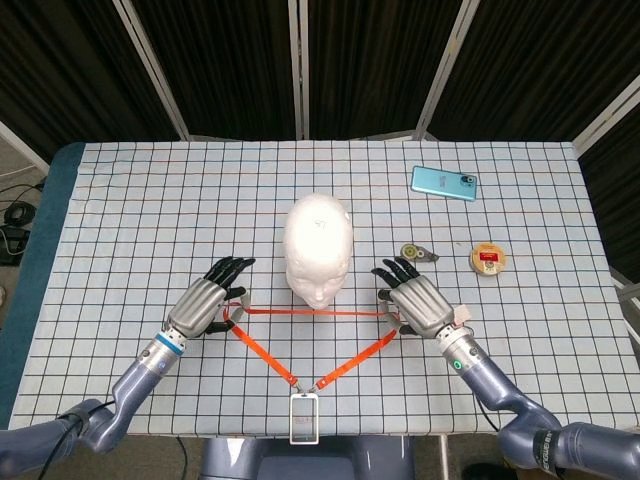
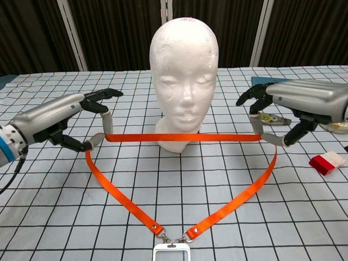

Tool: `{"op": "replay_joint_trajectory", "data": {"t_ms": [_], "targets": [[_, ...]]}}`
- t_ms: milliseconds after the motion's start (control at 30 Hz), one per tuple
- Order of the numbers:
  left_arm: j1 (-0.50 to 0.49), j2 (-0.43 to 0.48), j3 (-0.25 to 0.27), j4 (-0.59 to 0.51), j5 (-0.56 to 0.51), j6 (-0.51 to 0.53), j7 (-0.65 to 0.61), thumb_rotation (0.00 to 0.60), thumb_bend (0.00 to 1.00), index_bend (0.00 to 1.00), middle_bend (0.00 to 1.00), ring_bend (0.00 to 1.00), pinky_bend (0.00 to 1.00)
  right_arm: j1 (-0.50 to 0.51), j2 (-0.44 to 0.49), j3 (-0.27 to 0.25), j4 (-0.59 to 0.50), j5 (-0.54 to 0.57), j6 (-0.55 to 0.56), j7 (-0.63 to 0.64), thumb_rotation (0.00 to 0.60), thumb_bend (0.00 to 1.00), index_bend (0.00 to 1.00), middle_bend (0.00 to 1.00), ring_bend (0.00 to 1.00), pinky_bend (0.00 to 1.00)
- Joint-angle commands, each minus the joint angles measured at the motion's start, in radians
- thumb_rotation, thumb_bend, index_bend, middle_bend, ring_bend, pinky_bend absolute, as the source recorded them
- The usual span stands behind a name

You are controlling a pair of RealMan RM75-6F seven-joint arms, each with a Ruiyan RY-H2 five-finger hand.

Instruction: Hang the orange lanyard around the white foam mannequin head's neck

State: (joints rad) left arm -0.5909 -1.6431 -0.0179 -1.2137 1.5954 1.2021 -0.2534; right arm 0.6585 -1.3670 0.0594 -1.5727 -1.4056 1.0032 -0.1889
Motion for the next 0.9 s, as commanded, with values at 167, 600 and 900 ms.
{"op": "replay_joint_trajectory", "data": {"t_ms": [167, 600, 900], "targets": [[0.046, 0.094, -0.012, -0.139, 0.009, 0.091, -0.044, 0.6, 0.54, 0.75, 0.0, 0.0, 0.0, -0.031, 0.074, -0.065, 0.033, -0.253, 0.161, 0.102, 0.6, 0.4, 0.76, 0.14, 0.0, 0.0], [0.006, 0.175, -0.131, -0.338, -0.076, 0.064, 0.078, 0.6, 0.54, 0.75, 0.0, 0.0, 0.0, -0.045, 0.177, 0.029, -0.144, -0.232, 0.257, 0.168, 0.6, 0.4, 0.77, 0.15, 0.0, 0.0], [-0.036, 0.21, -0.238, -0.455, -0.254, -0.029, 0.107, 0.6, 0.54, 0.75, 0.0, 0.0, 0.0, -0.031, 0.209, 0.135, -0.242, -0.095, 0.244, 0.157, 0.6, 0.4, 0.77, 0.15, 0.0, 0.0]]}}
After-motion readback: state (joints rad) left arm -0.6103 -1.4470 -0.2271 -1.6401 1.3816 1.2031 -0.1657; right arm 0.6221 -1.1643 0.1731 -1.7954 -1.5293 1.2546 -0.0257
